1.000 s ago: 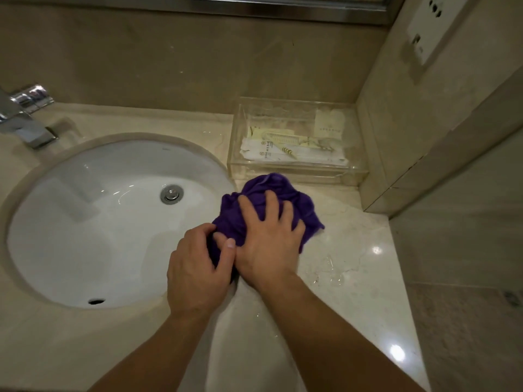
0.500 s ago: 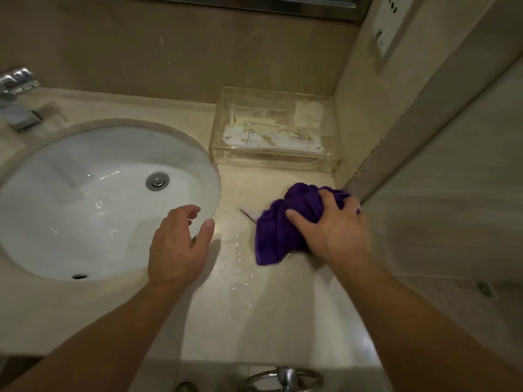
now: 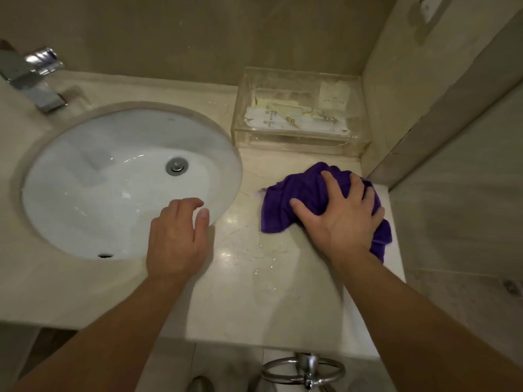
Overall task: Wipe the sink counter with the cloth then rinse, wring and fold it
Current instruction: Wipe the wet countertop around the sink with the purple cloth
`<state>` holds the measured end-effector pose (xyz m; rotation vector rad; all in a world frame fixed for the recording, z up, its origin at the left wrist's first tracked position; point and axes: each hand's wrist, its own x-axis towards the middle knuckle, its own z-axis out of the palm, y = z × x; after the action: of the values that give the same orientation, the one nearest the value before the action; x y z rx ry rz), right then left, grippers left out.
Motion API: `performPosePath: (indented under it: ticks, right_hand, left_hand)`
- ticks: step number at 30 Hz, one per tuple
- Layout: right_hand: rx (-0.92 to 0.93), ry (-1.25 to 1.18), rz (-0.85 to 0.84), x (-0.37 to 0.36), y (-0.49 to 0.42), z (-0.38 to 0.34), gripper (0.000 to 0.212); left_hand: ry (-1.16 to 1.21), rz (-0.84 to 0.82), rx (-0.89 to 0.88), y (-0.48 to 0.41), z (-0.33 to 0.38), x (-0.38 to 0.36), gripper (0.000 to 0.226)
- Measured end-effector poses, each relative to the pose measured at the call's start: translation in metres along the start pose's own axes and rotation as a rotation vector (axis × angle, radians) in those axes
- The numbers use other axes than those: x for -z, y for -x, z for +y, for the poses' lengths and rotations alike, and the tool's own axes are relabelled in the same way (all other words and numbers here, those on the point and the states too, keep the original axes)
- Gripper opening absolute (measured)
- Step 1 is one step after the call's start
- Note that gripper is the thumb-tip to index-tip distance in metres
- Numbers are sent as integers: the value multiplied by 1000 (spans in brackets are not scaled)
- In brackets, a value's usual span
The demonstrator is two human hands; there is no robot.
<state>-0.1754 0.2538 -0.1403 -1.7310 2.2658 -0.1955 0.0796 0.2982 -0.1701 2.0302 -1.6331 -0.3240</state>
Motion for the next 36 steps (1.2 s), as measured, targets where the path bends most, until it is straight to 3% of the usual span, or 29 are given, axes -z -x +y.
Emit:
performPosePath:
  ticks: [18, 27, 36]
  right_hand:
    - [200, -36, 39, -51, 84, -103, 76]
    - [230, -42, 15, -44, 78, -81, 74]
    - [89, -39, 110, -20, 52, -1, 75]
  left_hand:
    - [260, -49, -14, 1, -2, 10, 49]
    - [297, 8, -62, 3, -3, 8, 47]
    - [301, 20, -26, 2, -5, 5, 48]
